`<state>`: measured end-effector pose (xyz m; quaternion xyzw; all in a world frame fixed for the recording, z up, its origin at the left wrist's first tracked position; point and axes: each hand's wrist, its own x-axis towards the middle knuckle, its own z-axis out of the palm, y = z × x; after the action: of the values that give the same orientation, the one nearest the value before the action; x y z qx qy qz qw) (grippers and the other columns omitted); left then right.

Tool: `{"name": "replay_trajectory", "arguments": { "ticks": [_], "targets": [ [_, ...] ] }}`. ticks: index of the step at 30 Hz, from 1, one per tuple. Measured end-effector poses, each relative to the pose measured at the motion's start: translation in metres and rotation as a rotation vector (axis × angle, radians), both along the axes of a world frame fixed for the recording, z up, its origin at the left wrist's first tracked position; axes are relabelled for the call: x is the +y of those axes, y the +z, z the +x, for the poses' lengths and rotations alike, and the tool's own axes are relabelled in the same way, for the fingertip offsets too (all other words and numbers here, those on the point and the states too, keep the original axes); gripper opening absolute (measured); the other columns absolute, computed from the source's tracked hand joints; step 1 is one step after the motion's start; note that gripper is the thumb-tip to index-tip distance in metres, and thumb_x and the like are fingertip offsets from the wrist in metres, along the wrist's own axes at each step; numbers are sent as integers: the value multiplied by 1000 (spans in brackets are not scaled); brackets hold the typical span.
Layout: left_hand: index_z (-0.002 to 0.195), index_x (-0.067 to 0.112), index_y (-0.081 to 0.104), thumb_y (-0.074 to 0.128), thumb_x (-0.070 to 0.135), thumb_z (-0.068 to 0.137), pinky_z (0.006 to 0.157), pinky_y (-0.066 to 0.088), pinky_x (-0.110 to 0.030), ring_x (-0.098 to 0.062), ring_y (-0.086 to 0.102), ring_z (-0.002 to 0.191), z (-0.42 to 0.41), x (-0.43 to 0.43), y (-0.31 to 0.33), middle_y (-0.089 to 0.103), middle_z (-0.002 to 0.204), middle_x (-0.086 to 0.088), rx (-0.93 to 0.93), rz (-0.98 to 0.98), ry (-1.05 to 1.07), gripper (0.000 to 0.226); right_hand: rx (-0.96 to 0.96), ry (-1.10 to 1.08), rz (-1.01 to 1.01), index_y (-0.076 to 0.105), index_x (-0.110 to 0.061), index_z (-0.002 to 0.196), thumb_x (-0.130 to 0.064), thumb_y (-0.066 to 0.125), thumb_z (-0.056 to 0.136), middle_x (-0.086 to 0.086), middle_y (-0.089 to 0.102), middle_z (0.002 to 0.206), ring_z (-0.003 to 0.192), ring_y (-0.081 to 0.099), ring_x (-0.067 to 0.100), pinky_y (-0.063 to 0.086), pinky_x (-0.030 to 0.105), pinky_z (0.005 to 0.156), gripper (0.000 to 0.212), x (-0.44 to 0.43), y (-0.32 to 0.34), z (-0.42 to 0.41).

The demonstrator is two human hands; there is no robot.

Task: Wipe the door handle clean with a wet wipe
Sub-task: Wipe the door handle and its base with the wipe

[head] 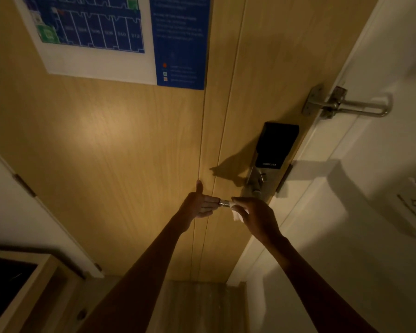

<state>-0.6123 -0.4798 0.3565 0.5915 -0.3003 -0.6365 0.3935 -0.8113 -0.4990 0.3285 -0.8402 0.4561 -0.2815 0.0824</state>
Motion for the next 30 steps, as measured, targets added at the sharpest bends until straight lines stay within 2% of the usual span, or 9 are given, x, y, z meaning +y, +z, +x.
{"name": "replay_trajectory", "arguments": {
  "ticks": [2, 6, 11, 14, 17, 22, 25, 27, 30],
  "targets": [
    [104, -1, 69, 13, 61, 95, 93, 51, -35, -27, 65, 104, -1, -1, 1, 67, 115, -21, -8, -7, 1, 84, 12, -60, -28, 70, -18, 110, -28, 63, 90, -4, 74, 103, 95, 68, 6, 46, 14, 84, 24, 1, 10, -14],
    [110, -4, 66, 13, 60, 96, 98, 49, -38, -30, 63, 110, -5, 1, 1, 65, 118, -23, -3, -6, 26, 84, -80, -158, -185, 72, -15, 109, -26, 64, 89, 0, 75, 102, 93, 71, 13, 56, 26, 81, 23, 2, 40, -17],
    [115, -7, 63, 11, 59, 96, 100, 47, -38, -32, 60, 115, -7, 4, 6, 63, 120, -24, 2, -4, 30, 86, -171, -116, -392, 70, -11, 112, -13, 74, 81, 8, 70, 112, 107, 64, 23, 54, 32, 86, 31, -1, 56, 4],
    [113, -6, 65, 12, 59, 96, 98, 48, -37, -30, 62, 113, -7, 5, 7, 64, 119, -23, 5, -3, 39, 85, -65, -47, -328, 70, -12, 111, -13, 76, 78, 9, 68, 116, 111, 61, 27, 55, 35, 88, 33, -3, 44, 11],
    [116, -7, 63, 11, 58, 96, 102, 46, -38, -31, 60, 116, -8, 7, 8, 63, 121, -23, 20, 1, 32, 85, -8, 27, -174, 71, -15, 110, -15, 73, 83, 4, 71, 111, 104, 65, 18, 60, 36, 80, 27, 3, 20, 1],
    [113, -6, 64, 10, 61, 95, 99, 47, -37, -30, 61, 114, -7, 4, 5, 64, 120, -23, 27, 10, 33, 88, -168, -45, -90, 71, -19, 110, -27, 64, 91, -4, 72, 105, 97, 62, 2, 54, 20, 82, 22, -3, 26, -11],
    [113, -6, 64, 10, 62, 94, 98, 48, -37, -30, 62, 113, -5, 3, 3, 64, 119, -23, 25, 15, 28, 89, -40, 76, -16, 71, -19, 110, -31, 62, 92, -6, 72, 105, 95, 61, -1, 48, 10, 79, 23, -12, 37, -7],
    [112, -5, 65, 10, 63, 93, 96, 49, -36, -30, 62, 112, -5, 3, 2, 65, 118, -23, 22, 9, 27, 89, 34, 182, 48, 70, -20, 111, -37, 59, 94, -7, 73, 104, 96, 64, 1, 54, 17, 79, 26, -10, 30, -9],
    [112, -5, 65, 10, 63, 93, 97, 48, -37, -29, 63, 111, -4, 2, 1, 65, 118, -23, 24, 4, 24, 90, -57, 90, 84, 72, -20, 102, -50, 51, 95, -9, 73, 92, 86, 66, 2, 58, 27, 72, 37, -9, 16, -16]
  ]
}}
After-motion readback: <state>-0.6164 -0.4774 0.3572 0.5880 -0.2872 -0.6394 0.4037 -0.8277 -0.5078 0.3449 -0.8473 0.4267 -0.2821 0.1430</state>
